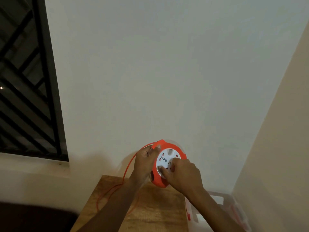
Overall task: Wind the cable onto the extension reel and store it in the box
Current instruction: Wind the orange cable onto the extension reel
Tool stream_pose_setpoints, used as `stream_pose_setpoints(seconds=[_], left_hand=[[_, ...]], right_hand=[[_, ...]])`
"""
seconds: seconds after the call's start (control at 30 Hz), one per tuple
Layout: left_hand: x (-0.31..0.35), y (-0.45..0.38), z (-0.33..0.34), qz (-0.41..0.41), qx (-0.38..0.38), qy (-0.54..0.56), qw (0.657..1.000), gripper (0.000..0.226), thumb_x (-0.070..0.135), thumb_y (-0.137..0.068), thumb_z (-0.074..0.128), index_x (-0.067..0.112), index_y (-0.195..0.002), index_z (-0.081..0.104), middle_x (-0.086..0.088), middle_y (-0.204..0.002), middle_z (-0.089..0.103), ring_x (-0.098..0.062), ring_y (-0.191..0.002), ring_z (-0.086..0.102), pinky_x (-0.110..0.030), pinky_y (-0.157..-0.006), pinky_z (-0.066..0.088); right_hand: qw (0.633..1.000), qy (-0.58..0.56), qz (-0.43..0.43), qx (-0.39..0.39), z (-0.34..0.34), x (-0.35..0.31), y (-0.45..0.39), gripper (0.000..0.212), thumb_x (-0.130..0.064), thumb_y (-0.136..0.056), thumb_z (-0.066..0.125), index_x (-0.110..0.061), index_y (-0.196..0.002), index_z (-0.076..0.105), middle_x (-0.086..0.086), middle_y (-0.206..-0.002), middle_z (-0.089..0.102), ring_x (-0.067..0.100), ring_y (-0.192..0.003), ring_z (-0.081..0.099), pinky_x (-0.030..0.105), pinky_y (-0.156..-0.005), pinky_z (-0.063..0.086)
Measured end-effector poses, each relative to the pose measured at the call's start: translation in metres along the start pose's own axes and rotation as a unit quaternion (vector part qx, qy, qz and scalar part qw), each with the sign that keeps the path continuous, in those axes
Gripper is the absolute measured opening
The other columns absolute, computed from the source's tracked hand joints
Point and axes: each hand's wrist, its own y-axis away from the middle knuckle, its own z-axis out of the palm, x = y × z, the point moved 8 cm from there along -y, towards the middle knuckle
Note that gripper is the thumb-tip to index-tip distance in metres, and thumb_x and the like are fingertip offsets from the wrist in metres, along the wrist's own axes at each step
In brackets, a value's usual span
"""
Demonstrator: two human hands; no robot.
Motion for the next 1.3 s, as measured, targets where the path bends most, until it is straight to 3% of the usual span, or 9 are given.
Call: stream_pose_setpoints(seconds=[0.1, 0.23, 0.37, 0.47, 0.7, 0.9, 1.1, 1.2, 1.3], left_hand=[[-0.001, -0.008, -0.006, -0.024, -0.004, 0.024, 0.999, 0.029, 0.044, -0.095, 0.062, 0.023, -0.111, 0.072, 0.0, -0.101, 0.08, -0.025, -0.085, 0.079, -0.041, -0.074, 0.066], [0.003, -0.013, -0.01, -0.015, -0.022, 0.01, 1.0, 0.048, 0.055, -0.085, 0.061, 0.022, -0.119, 0.069, -0.003, -0.109, 0.079, -0.031, -0.092, 0.077, -0.051, -0.083, 0.063], [0.001, -0.013, -0.013, -0.015, -0.028, 0.02, 0.999, 0.038, 0.044, -0.096, 0.057, 0.02, -0.124, 0.066, -0.003, -0.113, 0.077, -0.029, -0.094, 0.077, -0.041, -0.077, 0.065], [0.001, -0.013, -0.016, -0.006, -0.041, 0.01, 0.999, 0.049, 0.05, -0.09, 0.058, 0.019, -0.127, 0.065, -0.004, -0.116, 0.076, -0.03, -0.097, 0.077, -0.046, -0.082, 0.064], [0.001, -0.017, -0.023, -0.019, -0.054, 0.012, 0.998, 0.042, 0.047, -0.091, 0.06, 0.018, -0.121, 0.068, -0.005, -0.108, 0.079, -0.031, -0.092, 0.078, -0.044, -0.075, 0.065], [0.008, -0.018, -0.019, 0.0, -0.073, -0.023, 0.997, 0.052, 0.054, -0.083, 0.062, 0.02, -0.121, 0.068, -0.001, -0.106, 0.08, -0.028, -0.091, 0.078, -0.047, -0.08, 0.065], [0.009, -0.015, -0.019, -0.002, -0.026, 0.043, 0.999, 0.031, 0.049, -0.088, 0.06, 0.028, -0.108, 0.07, 0.006, -0.099, 0.081, -0.027, -0.089, 0.079, -0.041, -0.074, 0.065], [0.003, -0.014, -0.017, -0.013, -0.008, 0.054, 0.998, 0.03, 0.048, -0.089, 0.061, 0.028, -0.109, 0.07, 0.004, -0.102, 0.08, -0.026, -0.089, 0.078, -0.038, -0.071, 0.065], [0.001, -0.011, -0.017, -0.011, 0.005, 0.065, 0.998, 0.026, 0.043, -0.094, 0.06, 0.026, -0.112, 0.069, 0.002, -0.103, 0.079, -0.024, -0.086, 0.079, -0.035, -0.067, 0.064]], right_hand=[[0.993, 0.075, -0.082, 0.035, -0.01, -0.015, 0.001, 0.05, -0.065, -0.087, 0.047, -0.024, -0.107, 0.067, -0.004, -0.099, 0.074, 0.015, -0.077, 0.07, 0.026, -0.071, 0.055], [0.97, 0.13, -0.188, 0.078, -0.02, -0.027, 0.002, 0.038, -0.041, -0.064, 0.084, -0.018, -0.093, 0.074, 0.002, -0.085, 0.076, 0.021, -0.063, 0.071, 0.034, -0.058, 0.059], [0.958, 0.098, -0.268, -0.019, -0.005, -0.034, 0.0, 0.054, -0.031, -0.066, 0.085, -0.03, -0.115, 0.062, 0.001, -0.126, 0.062, 0.025, -0.103, 0.064, 0.041, -0.076, 0.059], [0.946, 0.136, -0.283, -0.08, 0.004, -0.037, 0.001, 0.068, -0.031, -0.074, 0.081, -0.039, -0.132, 0.048, 0.006, -0.148, 0.041, 0.033, -0.127, 0.048, 0.049, -0.093, 0.05], [0.93, 0.211, -0.286, -0.091, 0.002, -0.039, 0.0, 0.067, -0.028, -0.091, 0.062, -0.041, -0.146, 0.026, 0.015, -0.158, 0.017, 0.04, -0.139, 0.025, 0.052, -0.108, 0.033], [0.907, 0.257, -0.323, -0.088, 0.012, -0.037, -0.007, 0.073, -0.04, -0.076, 0.078, -0.036, -0.139, 0.042, 0.018, -0.131, 0.056, 0.04, -0.114, 0.057, 0.052, -0.09, 0.05], [0.96, 0.155, -0.231, 0.025, -0.01, -0.031, -0.02, 0.062, -0.059, -0.082, 0.061, -0.03, -0.137, 0.05, 0.003, -0.088, 0.075, 0.022, -0.064, 0.07, 0.035, -0.057, 0.057], [0.956, 0.158, -0.244, 0.035, 0.002, -0.03, -0.015, 0.067, -0.053, -0.084, 0.063, -0.027, -0.143, 0.043, 0.007, -0.094, 0.074, 0.024, -0.066, 0.07, 0.036, -0.058, 0.057], [0.961, 0.159, -0.227, 0.021, 0.004, -0.025, -0.016, 0.063, -0.057, -0.092, 0.046, -0.033, -0.148, 0.029, 0.005, -0.109, 0.072, 0.024, -0.08, 0.071, 0.036, -0.07, 0.057]])
